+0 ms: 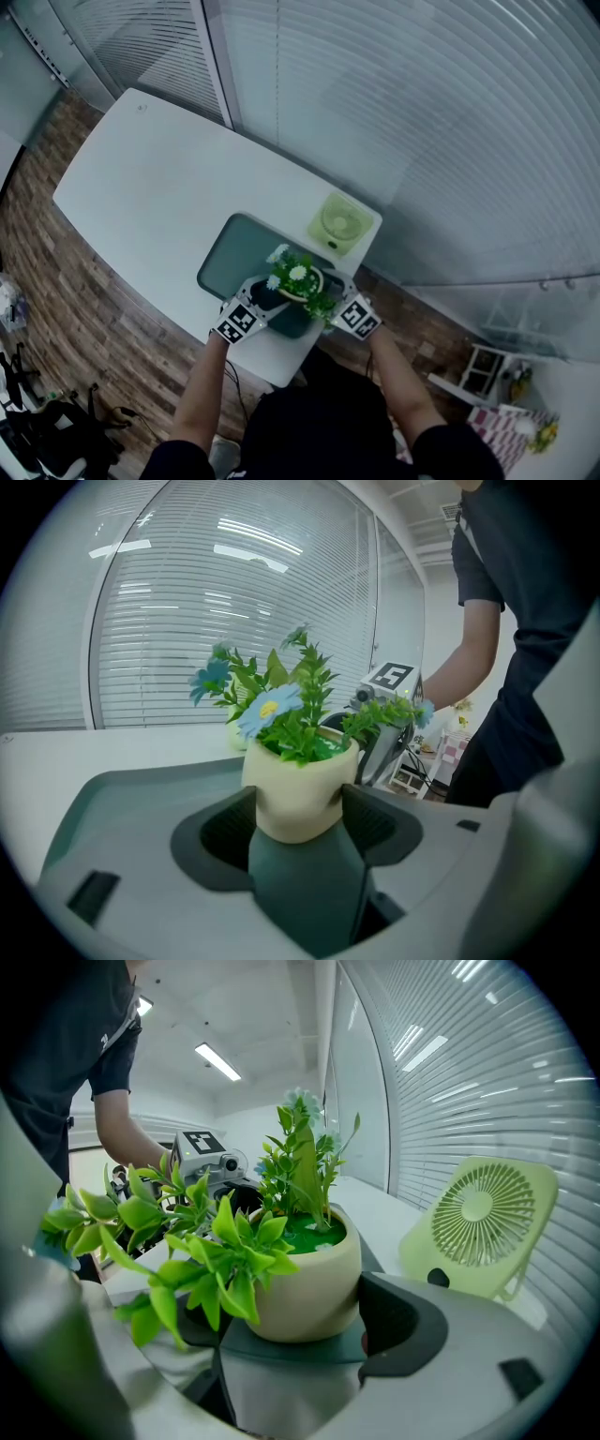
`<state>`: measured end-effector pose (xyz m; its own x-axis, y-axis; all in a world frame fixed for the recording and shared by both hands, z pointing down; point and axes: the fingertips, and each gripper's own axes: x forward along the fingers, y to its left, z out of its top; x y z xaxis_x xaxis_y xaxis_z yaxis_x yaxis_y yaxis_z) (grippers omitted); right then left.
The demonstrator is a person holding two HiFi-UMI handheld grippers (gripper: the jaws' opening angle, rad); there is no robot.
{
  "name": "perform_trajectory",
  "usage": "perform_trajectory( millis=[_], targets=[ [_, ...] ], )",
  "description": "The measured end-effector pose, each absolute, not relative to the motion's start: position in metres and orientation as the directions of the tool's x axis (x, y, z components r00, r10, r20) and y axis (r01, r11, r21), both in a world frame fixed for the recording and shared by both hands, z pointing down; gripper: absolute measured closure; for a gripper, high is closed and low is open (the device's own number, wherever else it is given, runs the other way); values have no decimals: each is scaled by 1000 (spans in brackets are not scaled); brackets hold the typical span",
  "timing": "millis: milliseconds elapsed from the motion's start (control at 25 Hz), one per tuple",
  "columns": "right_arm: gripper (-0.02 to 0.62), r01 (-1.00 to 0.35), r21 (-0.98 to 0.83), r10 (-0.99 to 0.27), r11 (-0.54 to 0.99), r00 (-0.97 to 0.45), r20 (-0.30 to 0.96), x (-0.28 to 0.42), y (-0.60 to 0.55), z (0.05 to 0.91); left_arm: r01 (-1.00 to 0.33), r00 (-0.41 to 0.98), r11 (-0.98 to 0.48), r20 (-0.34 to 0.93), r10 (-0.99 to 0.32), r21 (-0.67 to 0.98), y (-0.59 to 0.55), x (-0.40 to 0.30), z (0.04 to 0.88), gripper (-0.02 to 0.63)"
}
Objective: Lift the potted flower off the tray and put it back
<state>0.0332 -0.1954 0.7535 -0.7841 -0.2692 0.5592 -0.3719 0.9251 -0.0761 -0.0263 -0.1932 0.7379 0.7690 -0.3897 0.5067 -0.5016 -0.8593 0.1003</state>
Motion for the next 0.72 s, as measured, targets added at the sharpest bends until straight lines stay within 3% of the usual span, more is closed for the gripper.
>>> perform_trajectory(
  millis=[720],
  targets=[
    [222, -385, -76, -284, 920, -786, 549, 36, -189, 750, -512, 760, -856, 508, -407, 80, -186, -23, 734, 337]
  ],
)
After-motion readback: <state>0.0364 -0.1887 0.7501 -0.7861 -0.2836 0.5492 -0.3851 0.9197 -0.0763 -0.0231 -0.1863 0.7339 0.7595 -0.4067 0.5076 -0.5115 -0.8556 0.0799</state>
